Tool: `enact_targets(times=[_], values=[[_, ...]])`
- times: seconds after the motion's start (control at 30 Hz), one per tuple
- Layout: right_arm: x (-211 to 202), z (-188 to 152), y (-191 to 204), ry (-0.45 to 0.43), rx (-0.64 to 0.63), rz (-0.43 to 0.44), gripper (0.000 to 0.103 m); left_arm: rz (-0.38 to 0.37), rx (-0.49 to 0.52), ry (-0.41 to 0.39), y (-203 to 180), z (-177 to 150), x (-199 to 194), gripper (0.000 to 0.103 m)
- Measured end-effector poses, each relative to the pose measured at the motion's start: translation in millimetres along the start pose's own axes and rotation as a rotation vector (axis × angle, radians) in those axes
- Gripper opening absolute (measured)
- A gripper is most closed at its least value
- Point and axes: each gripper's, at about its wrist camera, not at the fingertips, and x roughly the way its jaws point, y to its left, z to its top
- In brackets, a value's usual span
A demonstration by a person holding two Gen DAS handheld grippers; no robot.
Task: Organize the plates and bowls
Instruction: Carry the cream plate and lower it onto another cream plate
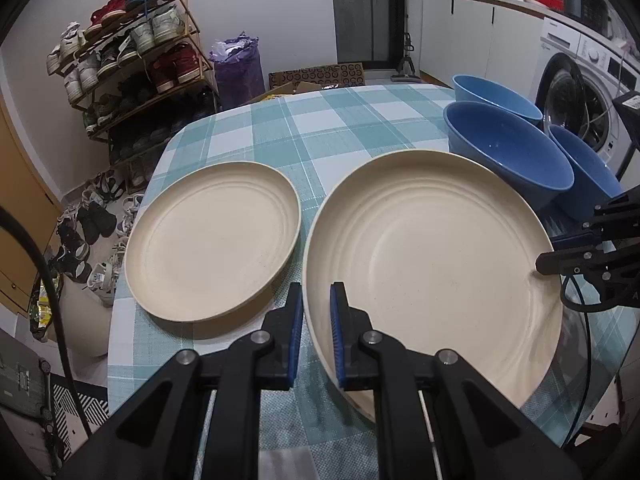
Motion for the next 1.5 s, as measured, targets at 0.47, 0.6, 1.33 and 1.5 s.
enact_targets(times=[0.47, 0.6, 1.33, 1.5], values=[[11.3, -3.1, -9.2, 0.023, 0.028, -0.002, 0.015, 0.014, 0.006, 0.021, -4.5, 5.2, 23.8, 0.01], [14.5, -1.7, -9.0, 0.029, 0.026, -0.005, 0.016, 0.016, 0.009, 0.029, -4.7, 5.2, 31.5, 0.01], [19.5, 0.1, -3.8, 0.026, 0.006, -0.055, 0.02, 0.008, 0.02, 0.034, -6.2, 0.9, 34.9, 0.016], [12.8, 0.6, -4.3, -0.003, 0.008, -0.041, 0.026, -0.045, -0.008, 0.017, -1.4, -1.2, 25.7, 0.021]])
